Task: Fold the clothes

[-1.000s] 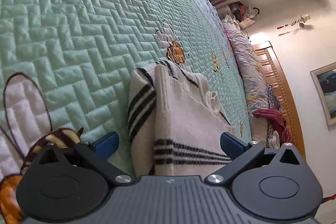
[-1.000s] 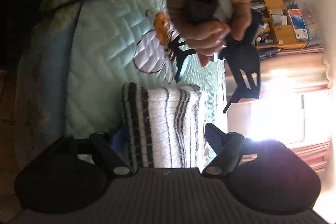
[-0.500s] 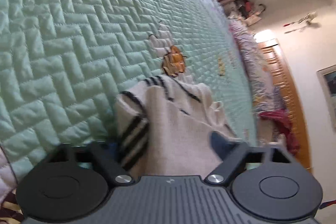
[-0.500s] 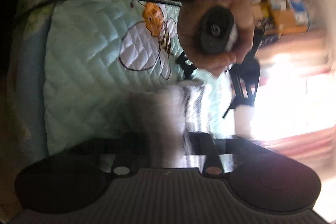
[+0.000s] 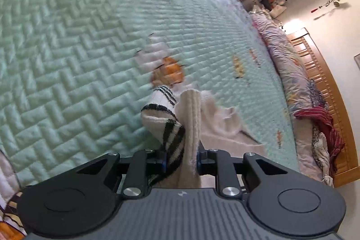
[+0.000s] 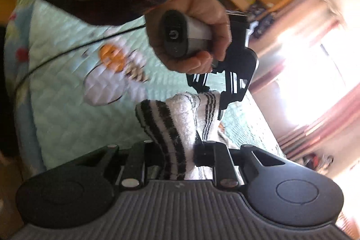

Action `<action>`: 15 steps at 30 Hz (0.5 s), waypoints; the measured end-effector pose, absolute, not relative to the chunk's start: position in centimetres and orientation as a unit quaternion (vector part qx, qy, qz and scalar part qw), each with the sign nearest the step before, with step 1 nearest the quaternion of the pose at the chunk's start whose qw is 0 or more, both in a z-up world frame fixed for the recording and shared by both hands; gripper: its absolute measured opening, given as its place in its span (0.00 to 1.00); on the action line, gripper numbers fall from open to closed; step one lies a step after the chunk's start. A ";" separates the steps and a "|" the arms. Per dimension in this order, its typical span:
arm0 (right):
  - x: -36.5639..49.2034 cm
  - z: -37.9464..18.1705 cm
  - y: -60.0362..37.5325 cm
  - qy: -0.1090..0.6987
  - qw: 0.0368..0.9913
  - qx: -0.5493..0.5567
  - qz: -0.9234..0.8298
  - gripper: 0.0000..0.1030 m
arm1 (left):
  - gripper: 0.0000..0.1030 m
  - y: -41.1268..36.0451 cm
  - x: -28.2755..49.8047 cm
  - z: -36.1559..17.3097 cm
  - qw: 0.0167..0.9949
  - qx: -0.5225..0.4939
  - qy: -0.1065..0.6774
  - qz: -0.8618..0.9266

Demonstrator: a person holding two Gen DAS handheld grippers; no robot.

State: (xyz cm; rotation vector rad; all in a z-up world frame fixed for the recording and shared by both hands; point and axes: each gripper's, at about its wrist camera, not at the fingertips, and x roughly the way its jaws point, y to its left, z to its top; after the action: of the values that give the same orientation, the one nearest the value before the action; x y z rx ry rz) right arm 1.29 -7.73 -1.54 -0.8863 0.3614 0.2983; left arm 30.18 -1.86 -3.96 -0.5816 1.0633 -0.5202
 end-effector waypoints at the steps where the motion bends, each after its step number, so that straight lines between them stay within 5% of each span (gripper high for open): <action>1: 1.4 -0.9 -8.4 0.168 0.886 -0.408 0.140 0.22 | 0.23 -2.6 30.1 -3.1 0.790 -0.270 0.492 -0.245; 9: -3.2 3.8 -21.9 0.219 0.961 -0.086 0.145 0.22 | 0.23 -16.7 28.5 2.8 0.798 -0.166 0.494 -0.302; 15: -4.5 1.9 -33.7 0.282 0.937 0.132 0.161 0.22 | 0.24 -29.1 26.4 0.4 0.795 -0.063 0.522 -0.302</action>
State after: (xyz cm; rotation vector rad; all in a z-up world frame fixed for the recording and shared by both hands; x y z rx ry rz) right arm -4.51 -33.74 1.85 0.2689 0.5765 0.3282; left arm 26.42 -29.14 0.41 -0.1349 1.1226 -0.6498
